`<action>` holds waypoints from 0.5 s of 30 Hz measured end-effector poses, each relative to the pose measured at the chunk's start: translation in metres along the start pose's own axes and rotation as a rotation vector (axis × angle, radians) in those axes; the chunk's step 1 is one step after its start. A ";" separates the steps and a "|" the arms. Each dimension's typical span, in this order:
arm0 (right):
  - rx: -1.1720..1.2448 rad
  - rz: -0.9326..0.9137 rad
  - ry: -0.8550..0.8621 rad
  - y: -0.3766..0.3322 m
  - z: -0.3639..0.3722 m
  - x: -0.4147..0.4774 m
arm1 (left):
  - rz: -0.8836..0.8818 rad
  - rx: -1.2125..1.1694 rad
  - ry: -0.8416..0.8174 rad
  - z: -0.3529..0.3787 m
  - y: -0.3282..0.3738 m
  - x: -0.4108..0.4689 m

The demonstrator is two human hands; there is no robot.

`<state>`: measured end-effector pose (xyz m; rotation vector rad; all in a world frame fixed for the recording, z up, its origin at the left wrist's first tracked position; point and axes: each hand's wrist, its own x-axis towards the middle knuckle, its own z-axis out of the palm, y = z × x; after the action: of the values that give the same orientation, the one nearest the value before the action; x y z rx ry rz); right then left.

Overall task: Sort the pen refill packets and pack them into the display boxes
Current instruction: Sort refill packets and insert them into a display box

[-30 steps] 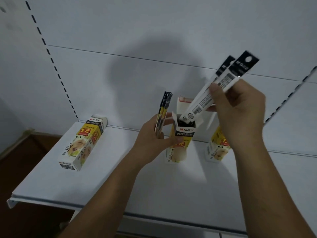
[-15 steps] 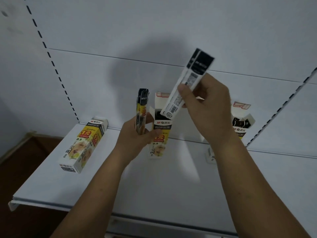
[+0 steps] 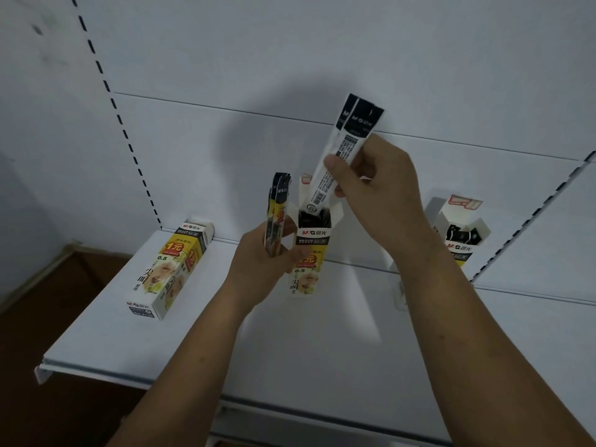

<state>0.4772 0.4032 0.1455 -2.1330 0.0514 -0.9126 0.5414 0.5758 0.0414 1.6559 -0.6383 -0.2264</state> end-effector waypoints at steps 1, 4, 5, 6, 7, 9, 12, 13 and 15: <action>-0.020 0.015 -0.042 0.003 0.000 0.000 | -0.009 -0.002 0.009 0.000 0.000 0.000; -0.053 0.050 -0.175 0.010 -0.001 0.000 | -0.023 0.020 0.012 -0.001 -0.001 0.000; -0.078 0.052 -0.201 0.011 -0.001 0.000 | -0.025 0.023 0.014 -0.001 0.000 0.000; -0.123 0.050 -0.231 0.011 0.000 0.000 | -0.026 0.021 0.019 0.000 0.000 0.000; -0.174 0.053 -0.278 0.012 0.001 -0.001 | -0.026 0.020 0.024 0.000 0.000 0.000; -0.226 0.087 -0.385 0.015 0.004 -0.003 | -0.025 0.027 0.029 0.001 0.000 0.001; -0.141 0.073 -0.360 0.015 0.003 -0.005 | -0.027 0.035 0.032 0.001 0.001 0.002; -0.096 0.049 -0.299 0.013 0.002 -0.005 | -0.026 0.038 0.025 0.001 0.001 0.001; -0.014 0.007 -0.194 0.010 -0.001 -0.003 | -0.027 0.042 0.010 0.001 0.000 0.001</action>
<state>0.4773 0.3966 0.1373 -2.2225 -0.0331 -0.6989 0.5418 0.5746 0.0419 1.7058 -0.6178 -0.2253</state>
